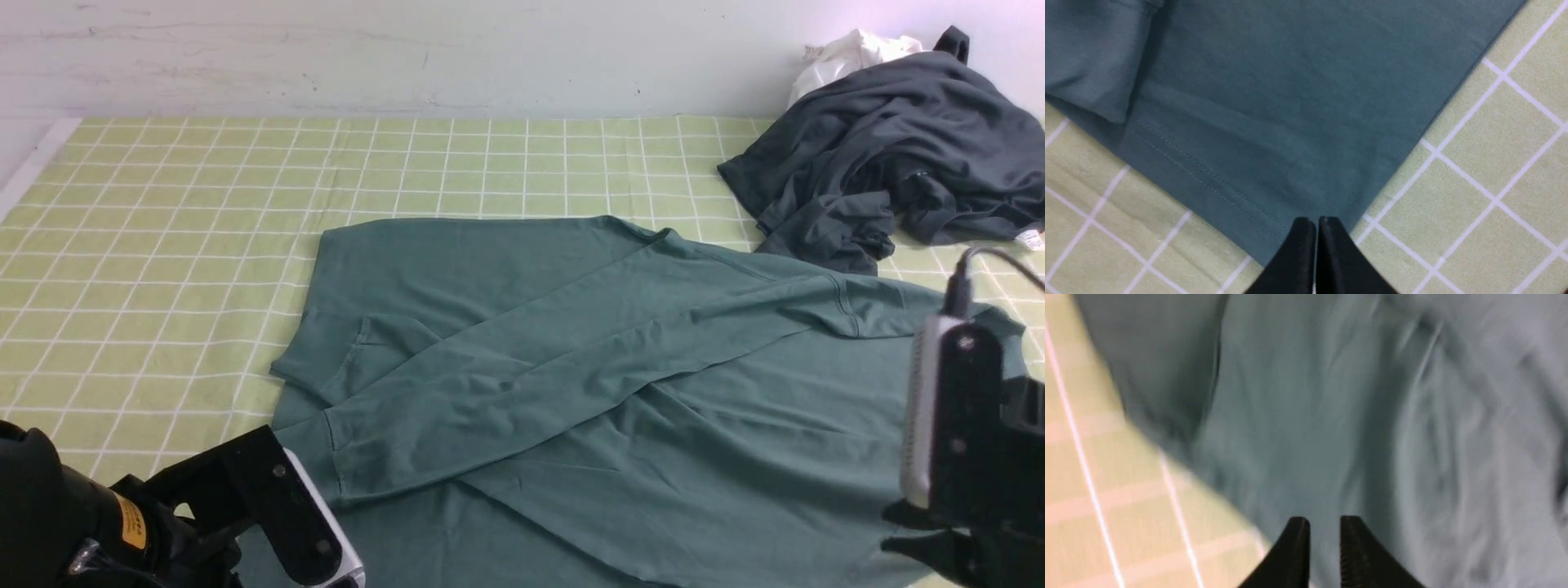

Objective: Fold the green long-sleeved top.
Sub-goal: Use both arms simultaneously to clamp the lower edge of the clothing fabric

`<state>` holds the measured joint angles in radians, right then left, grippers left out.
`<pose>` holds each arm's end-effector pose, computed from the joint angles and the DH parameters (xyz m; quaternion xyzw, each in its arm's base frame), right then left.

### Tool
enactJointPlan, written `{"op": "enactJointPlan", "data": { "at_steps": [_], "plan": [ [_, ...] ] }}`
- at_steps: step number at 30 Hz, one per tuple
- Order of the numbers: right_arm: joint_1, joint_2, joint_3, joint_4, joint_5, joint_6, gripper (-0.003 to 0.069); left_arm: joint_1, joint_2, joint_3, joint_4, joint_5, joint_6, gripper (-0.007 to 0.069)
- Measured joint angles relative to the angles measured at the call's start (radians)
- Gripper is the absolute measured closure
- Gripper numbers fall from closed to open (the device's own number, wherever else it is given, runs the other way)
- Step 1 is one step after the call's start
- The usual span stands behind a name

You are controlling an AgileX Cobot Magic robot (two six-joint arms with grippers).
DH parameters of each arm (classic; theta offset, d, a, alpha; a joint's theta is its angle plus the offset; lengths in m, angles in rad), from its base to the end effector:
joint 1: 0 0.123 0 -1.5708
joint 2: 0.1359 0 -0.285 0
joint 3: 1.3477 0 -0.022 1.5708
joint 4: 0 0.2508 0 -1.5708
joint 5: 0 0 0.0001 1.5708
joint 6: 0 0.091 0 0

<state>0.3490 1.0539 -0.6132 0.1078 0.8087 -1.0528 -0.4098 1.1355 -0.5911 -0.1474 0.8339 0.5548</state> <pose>0.1603 0.0659 0.2382 -0.6088 0.7657 -0.0269 0.2059 0.1575 -0.0792 0.2175 0.4214 0.8941 -0.0507 0.1431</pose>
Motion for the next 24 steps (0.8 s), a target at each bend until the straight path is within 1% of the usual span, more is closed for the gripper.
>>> {"op": "enactJointPlan", "data": {
  "at_steps": [3, 4, 6, 7, 10, 14, 19, 20, 21, 24],
  "plan": [
    [0.0, 0.089, 0.0, -0.161, 0.006, 0.083, 0.0449, 0.0, 0.0, 0.0, -0.011, 0.0, -0.001, 0.0629],
    [0.0, 0.138, 0.0, -0.236, -0.002, 0.143, 0.0433, 0.0, 0.0, 0.0, -0.018, 0.0, -0.005, 0.0629],
    [0.0, 0.199, 0.0, -0.354, -0.024, 0.23, 0.0418, 0.0, 0.0, 0.0, -0.035, 0.005, -0.007, 0.0629],
    [0.0, 0.222, 0.0, -0.388, -0.029, 0.259, 0.0416, 0.0, 0.0, 0.0, -0.042, 0.008, -0.007, 0.0629],
    [0.0, 0.275, 0.0, -0.435, -0.029, 0.3, 0.0414, 0.0, 0.0, 0.0, -0.077, 0.018, -0.017, 0.0629],
    [0.0, 0.325, 0.004, -0.455, -0.046, 0.299, 0.0414, 0.0, 0.0, 0.0, -0.125, 0.026, -0.025, 0.0629],
    [-0.003, 0.381, 0.025, -0.482, -0.129, 0.273, 0.0414, 0.0, 0.0, 0.0, -0.143, 0.03, -0.026, 0.0629],
    [-0.005, 0.404, 0.03, -0.507, -0.169, 0.273, 0.0414, 0.0, 0.0, 0.0, -0.144, 0.031, -0.026, 0.0629],
    [-0.005, 0.409, 0.03, -0.511, -0.172, 0.273, 0.0414, 0.0, 0.0, 0.0, -0.144, 0.031, -0.026, 0.0629],
    [-0.008, 0.445, 0.03, -0.555, -0.222, 0.277, 0.0433, 0.0, 0.0, 0.0, -0.145, 0.031, -0.026, 0.0629]
  ]
}}
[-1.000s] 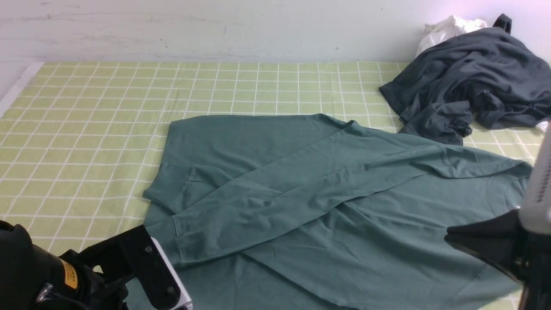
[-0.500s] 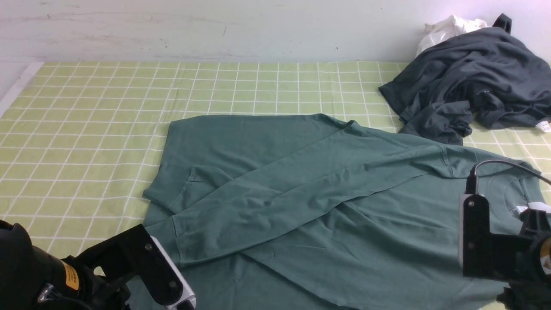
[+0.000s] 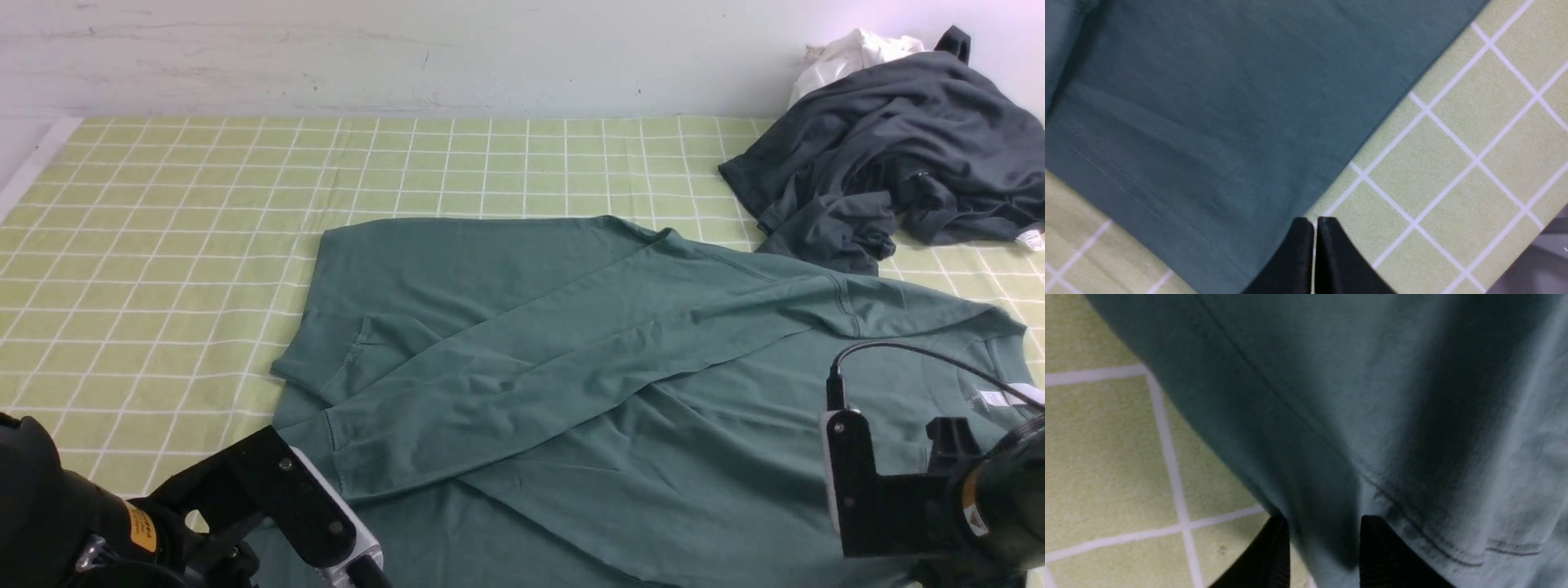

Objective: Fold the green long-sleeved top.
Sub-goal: Use both arms simultaneously to clamp the lower edge of the clothing fabric

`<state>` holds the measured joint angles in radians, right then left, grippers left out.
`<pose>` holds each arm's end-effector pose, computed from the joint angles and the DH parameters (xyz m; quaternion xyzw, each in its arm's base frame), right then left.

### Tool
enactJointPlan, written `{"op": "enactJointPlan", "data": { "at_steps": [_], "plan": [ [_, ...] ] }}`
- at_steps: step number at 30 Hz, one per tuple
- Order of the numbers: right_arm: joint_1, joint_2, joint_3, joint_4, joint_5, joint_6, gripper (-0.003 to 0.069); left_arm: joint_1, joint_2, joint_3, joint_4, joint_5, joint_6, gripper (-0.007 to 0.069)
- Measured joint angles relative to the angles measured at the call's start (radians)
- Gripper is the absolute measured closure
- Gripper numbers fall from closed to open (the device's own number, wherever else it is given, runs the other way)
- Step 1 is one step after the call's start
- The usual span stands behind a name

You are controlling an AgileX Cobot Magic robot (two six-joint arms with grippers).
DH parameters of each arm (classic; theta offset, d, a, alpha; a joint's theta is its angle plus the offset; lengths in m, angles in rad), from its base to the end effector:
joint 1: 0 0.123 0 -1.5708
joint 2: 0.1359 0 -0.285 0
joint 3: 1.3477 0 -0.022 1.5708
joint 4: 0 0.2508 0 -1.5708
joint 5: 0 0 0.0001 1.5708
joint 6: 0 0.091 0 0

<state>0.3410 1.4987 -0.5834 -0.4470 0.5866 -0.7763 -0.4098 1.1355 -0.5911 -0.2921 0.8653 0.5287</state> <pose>0.2162 0.0536 0.1510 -0.6632 0.7319 -0.1499 0.0447 0.1519 -0.0877 0.2188 0.3727 0.9118 -0.1141 0.1295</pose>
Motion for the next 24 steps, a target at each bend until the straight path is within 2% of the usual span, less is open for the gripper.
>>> {"op": "enactJointPlan", "data": {
  "at_steps": [7, 10, 12, 13, 16, 21, 22, 24],
  "plan": [
    [0.0, 0.016, 0.001, -0.007, -0.004, 0.013, 0.0539, 0.0, 0.0, 0.0, -0.024, -0.001, 0.0, 0.0629],
    [0.0, 0.008, -0.019, 0.003, 0.02, 0.048, 0.0625, 0.0, 0.0, 0.0, -0.025, -0.012, 0.0, 0.0629],
    [0.0, -0.018, -0.049, 0.008, 0.06, 0.131, 0.0659, 0.0, 0.0, 0.0, -0.025, -0.024, 0.0, 0.0628],
    [0.0, -0.02, -0.054, 0.008, 0.063, 0.141, 0.066, 0.0, 0.0, 0.0, -0.025, -0.024, 0.0, 0.0628],
    [0.0, -0.037, -0.084, 0.008, 0.114, 0.302, 0.0662, 0.0, 0.0, 0.0, -0.025, -0.026, -0.005, 0.0615],
    [0.0, -0.037, -0.088, 0.012, 0.126, 0.44, 0.0662, 0.0, 0.0, 0.004, 0.025, -0.012, 0.002, 0.0536],
    [0.0, -0.037, -0.088, 0.012, 0.122, 0.466, 0.0662, 0.0, 0.012, 0.02, 0.095, -0.036, 0.023, 0.0475],
    [0.0, -0.037, -0.088, 0.013, 0.113, 0.476, 0.0662, 0.0, 0.039, 0.038, 0.165, -0.066, 0.036, 0.0419]
  ]
}}
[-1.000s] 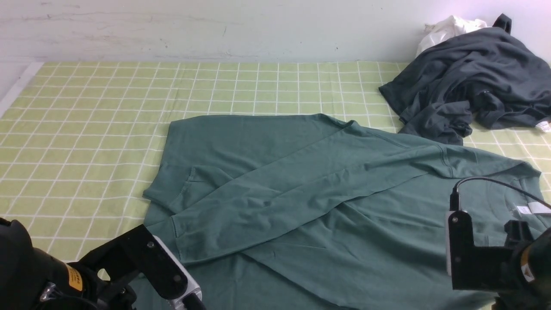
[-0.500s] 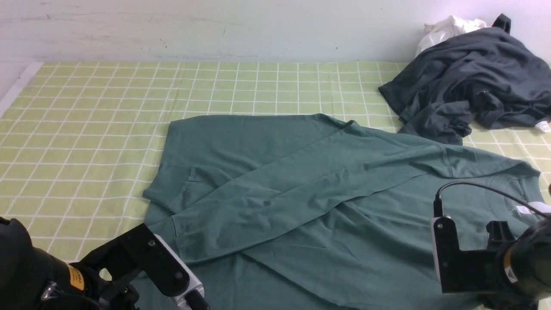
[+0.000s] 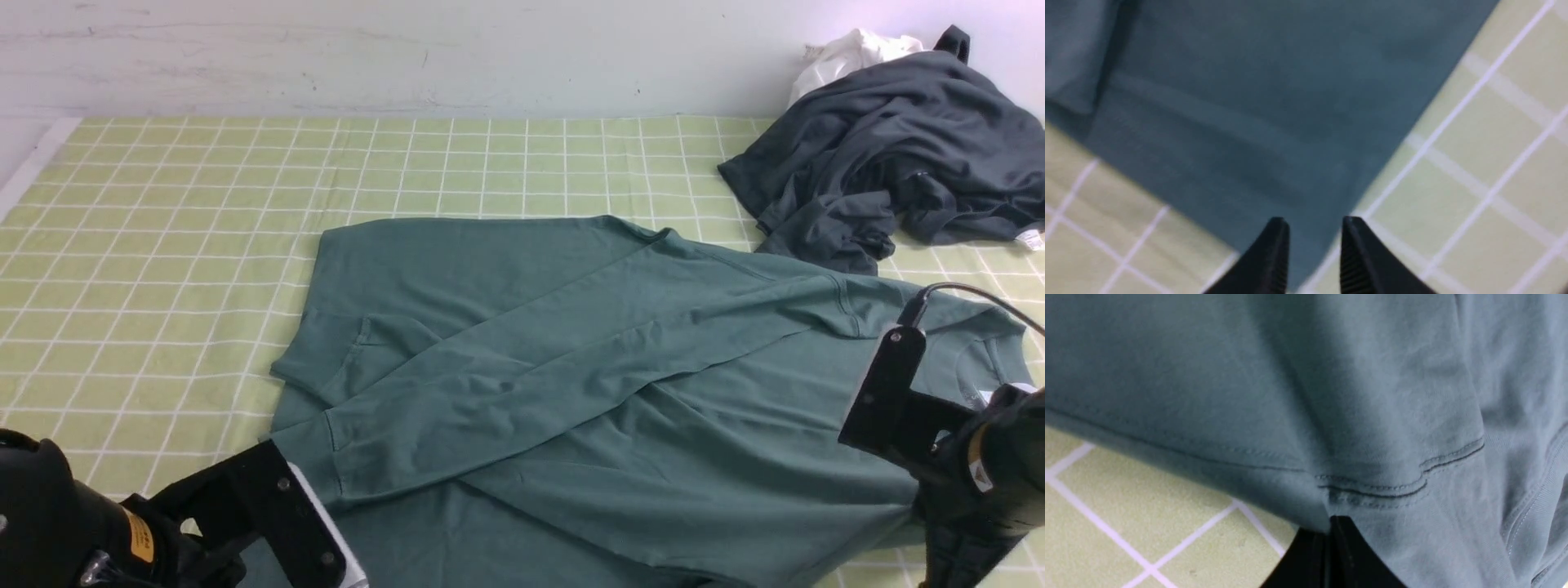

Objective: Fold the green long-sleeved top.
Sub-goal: Use both arms simultaneously to clamp the lower edge of the clothing fabric

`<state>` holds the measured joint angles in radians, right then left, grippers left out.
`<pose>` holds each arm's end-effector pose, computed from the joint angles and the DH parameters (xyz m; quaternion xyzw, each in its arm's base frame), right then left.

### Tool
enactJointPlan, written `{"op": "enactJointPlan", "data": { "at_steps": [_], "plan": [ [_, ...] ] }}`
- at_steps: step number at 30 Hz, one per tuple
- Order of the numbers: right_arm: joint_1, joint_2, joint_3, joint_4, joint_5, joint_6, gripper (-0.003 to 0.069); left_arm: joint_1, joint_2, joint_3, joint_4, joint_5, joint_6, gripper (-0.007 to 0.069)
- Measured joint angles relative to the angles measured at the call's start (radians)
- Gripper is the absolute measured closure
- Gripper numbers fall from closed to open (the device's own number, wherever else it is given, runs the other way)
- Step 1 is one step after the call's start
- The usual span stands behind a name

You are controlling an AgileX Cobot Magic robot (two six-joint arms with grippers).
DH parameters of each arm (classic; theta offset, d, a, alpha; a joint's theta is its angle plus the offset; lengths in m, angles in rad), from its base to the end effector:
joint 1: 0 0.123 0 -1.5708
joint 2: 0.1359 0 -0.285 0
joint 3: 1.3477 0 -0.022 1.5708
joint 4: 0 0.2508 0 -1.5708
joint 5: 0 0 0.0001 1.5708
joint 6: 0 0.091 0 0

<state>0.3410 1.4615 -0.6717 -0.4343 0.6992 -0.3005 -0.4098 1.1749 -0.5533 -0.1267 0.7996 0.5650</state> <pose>0.2268 0.0543 0.1771 -0.4516 0.8753 -0.1504 0.0855 0.1575 -0.0774 0.2016 0.4301 0.8936 -0.0410 0.1214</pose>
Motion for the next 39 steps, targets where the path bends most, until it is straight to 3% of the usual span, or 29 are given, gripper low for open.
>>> {"op": "enactJointPlan", "data": {
  "at_steps": [5, 8, 16, 24, 27, 30, 34, 39],
  "plan": [
    [0.0, -0.005, 0.0, 0.024, -0.058, 0.007, 0.0662, 0.0, 0.151, 0.009, 0.16, -0.053, 0.01, 0.0262],
    [0.0, -0.006, 0.0, 0.037, -0.086, 0.008, 0.0662, 0.0, 0.21, 0.009, 0.167, -0.056, 0.01, 0.0235],
    [0.0, -0.006, 0.0, 0.048, -0.098, 0.008, 0.0662, -0.069, 0.218, 0.009, 0.133, 0.025, 0.114, 0.026],
    [0.0, -0.006, 0.0, 0.075, -0.102, 0.008, 0.0662, -0.09, 0.262, 0.031, 0.234, -0.072, 0.132, 0.0266],
    [0.0, -0.006, 0.0, 0.075, -0.102, 0.008, 0.0662, -0.09, 0.269, 0.024, 0.234, -0.063, 0.133, 0.0328],
    [0.0, -0.006, 0.0, 0.077, -0.098, 0.008, 0.0662, -0.091, 0.252, 0.022, 0.223, -0.069, 0.131, 0.0463],
    [0.0, -0.007, 0.0, 0.078, -0.084, 0.008, 0.0662, -0.091, 0.174, 0.021, 0.183, -0.068, 0.13, 0.0589],
    [0.0, -0.023, 0.0, 0.089, -0.034, 0.008, 0.0662, -0.091, -0.003, 0.021, 0.147, -0.035, 0.059, 0.0625]
  ]
}}
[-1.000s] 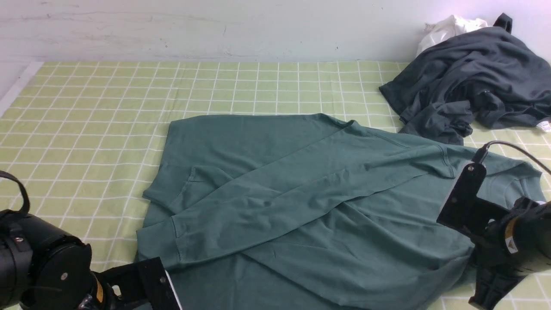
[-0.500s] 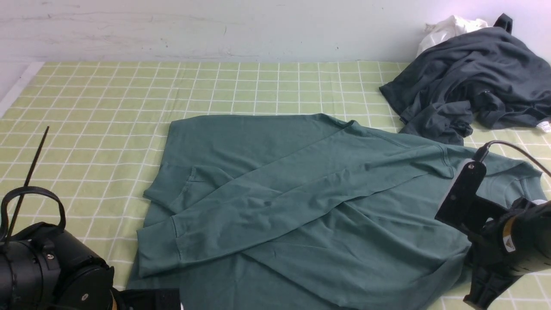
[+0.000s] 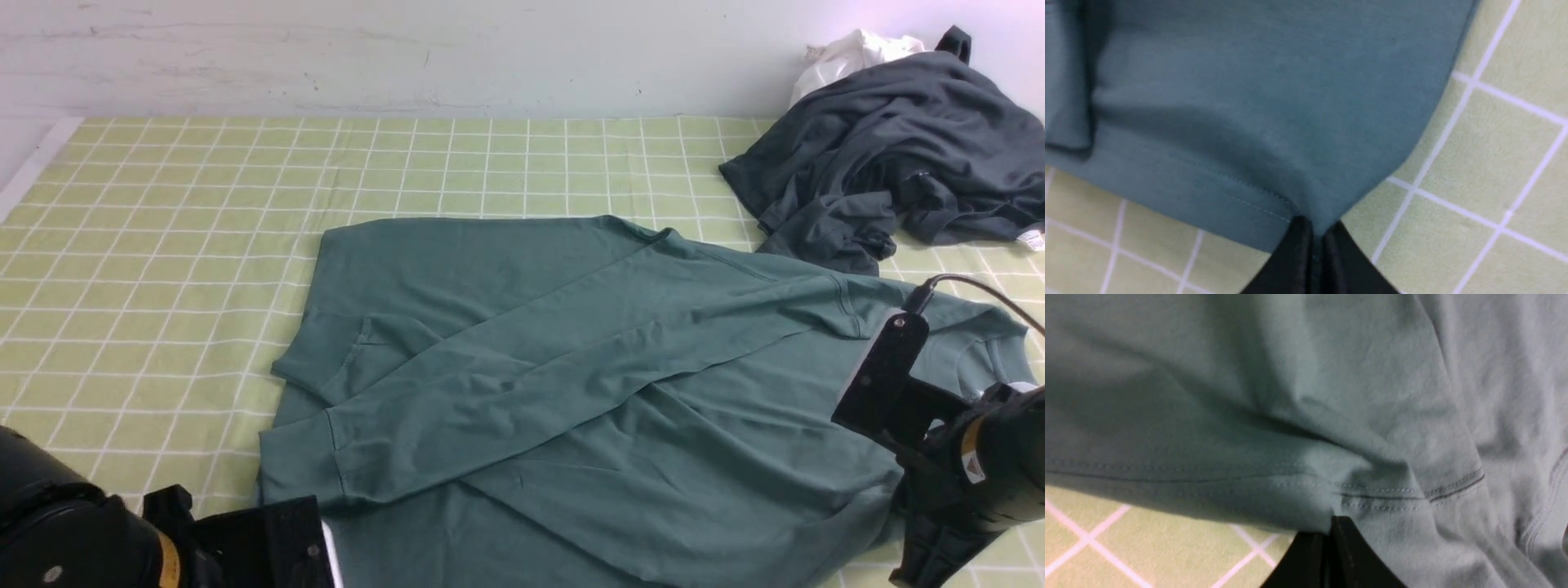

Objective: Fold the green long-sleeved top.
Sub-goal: Use both arms simultaneously to clamp the lower edge of the clothing fabric, then use both arms to drag the lower edge of the fabric forward and fold it over the upper edge

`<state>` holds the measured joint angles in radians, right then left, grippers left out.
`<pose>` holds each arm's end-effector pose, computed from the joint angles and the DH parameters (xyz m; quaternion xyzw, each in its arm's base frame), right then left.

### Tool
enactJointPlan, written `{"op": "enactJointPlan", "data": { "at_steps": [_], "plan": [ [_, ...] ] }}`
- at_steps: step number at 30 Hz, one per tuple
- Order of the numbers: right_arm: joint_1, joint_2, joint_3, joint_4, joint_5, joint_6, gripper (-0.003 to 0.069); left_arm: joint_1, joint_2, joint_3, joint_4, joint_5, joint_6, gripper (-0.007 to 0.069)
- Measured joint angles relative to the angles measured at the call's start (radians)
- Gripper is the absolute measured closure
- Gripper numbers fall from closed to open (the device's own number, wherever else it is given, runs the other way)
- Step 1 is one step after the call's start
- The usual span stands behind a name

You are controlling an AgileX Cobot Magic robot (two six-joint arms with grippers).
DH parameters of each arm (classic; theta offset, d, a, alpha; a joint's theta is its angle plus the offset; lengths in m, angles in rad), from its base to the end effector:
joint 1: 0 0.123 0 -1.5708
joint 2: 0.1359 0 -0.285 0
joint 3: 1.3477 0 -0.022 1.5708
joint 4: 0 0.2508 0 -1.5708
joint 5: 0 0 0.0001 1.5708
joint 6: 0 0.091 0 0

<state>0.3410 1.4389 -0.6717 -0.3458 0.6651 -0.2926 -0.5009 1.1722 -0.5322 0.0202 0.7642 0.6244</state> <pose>0.2253 0.0597 0.1813 -0.4214 0.8919 -0.1180 0.1138 0.1530 -0.0823 0.1972 0.5345 0.8356 0.0156 0.1258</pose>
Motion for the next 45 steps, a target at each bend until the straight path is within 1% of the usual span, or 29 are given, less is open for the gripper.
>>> {"op": "enactJointPlan", "data": {
  "at_steps": [4, 6, 7, 8, 11, 13, 14, 17, 22, 24, 29, 30, 31, 33, 37, 39, 42, 44, 45],
  "plan": [
    [-0.001, -0.022, -0.002, -0.003, 0.049, 0.001, 0.0662, 0.0, -0.101, -0.012, 0.011, 0.023, -0.148, 0.0624],
    [-0.011, -0.026, -0.017, -0.013, 0.069, 0.001, 0.0662, 0.004, -0.129, -0.051, 0.025, 0.047, -0.249, 0.0617],
    [-0.011, -0.026, -0.02, -0.014, 0.069, 0.001, 0.0662, 0.005, -0.128, -0.056, 0.025, 0.048, -0.249, 0.0616],
    [-0.028, -0.026, -0.043, -0.014, 0.077, 0.001, 0.0662, 0.022, -0.13, -0.097, 0.031, 0.052, -0.317, 0.0615],
    [-0.073, -0.024, -0.099, -0.014, 0.078, -0.001, 0.0662, 0.077, -0.119, -0.167, 0.041, 0.04, -0.398, 0.0615],
    [-0.102, -0.022, -0.141, -0.014, 0.069, -0.015, 0.0662, 0.141, -0.099, -0.224, 0.042, 0.012, -0.445, 0.0615],
    [-0.105, -0.022, -0.145, -0.014, 0.068, -0.017, 0.0662, 0.147, -0.093, -0.229, 0.042, 0.009, -0.453, 0.0615],
    [-0.132, 0.004, -0.218, -0.006, 0.01, -0.068, 0.0662, 0.249, -0.006, -0.319, 0.026, -0.089, -0.492, 0.0615],
    [-0.137, 0.103, -0.312, -0.007, -0.101, -0.138, 0.0662, 0.33, 0.167, -0.451, 0.005, -0.193, -0.498, 0.0615],
    [-0.137, 0.156, -0.369, -0.02, -0.128, -0.149, 0.0662, 0.348, 0.245, -0.513, 0.002, -0.216, -0.499, 0.0615],
    [-0.138, 0.382, -0.612, -0.068, -0.156, -0.153, 0.0662, 0.374, 0.477, -0.718, 0.002, -0.251, -0.501, 0.0615],
    [-0.139, 0.43, -0.664, -0.077, -0.153, -0.153, 0.0662, 0.38, 0.524, -0.763, 0.002, -0.255, -0.502, 0.0615],
    [-0.139, 0.44, -0.664, -0.077, -0.153, -0.153, 0.0662, 0.382, 0.534, -0.772, 0.002, -0.255, -0.502, 0.0615],
    [-0.141, 0.556, -0.792, -0.094, -0.143, -0.155, 0.0662, 0.397, 0.643, -0.875, 0.002, -0.26, -0.506, 0.0615],
    [-0.151, 0.739, -0.999, -0.099, -0.088, -0.152, 0.0662, 0.426, 0.813, -1.017, 0.002, -0.277, -0.535, 0.0615],
    [-0.16, 0.786, -1.059, -0.087, -0.078, -0.148, 0.0662, 0.431, 0.863, -1.059, 0.002, -0.291, -0.548, 0.0615],
    [-0.179, 0.851, -1.135, -0.03, -0.084, -0.124, 0.0645, 0.436, 0.958, -1.12, 0.002, -0.331, -0.575, 0.0603],
    [-0.191, 0.867, -1.162, 0.014, -0.099, -0.094, 0.0608, 0.436, 1.004, -1.151, 0.003, -0.354, -0.582, 0.0576],
    [-0.199, 0.871, -1.173, 0.027, -0.103, -0.07, 0.0576, 0.436, 1.028, -1.173, 0.003, -0.362, -0.583, 0.0545]
  ]
}}
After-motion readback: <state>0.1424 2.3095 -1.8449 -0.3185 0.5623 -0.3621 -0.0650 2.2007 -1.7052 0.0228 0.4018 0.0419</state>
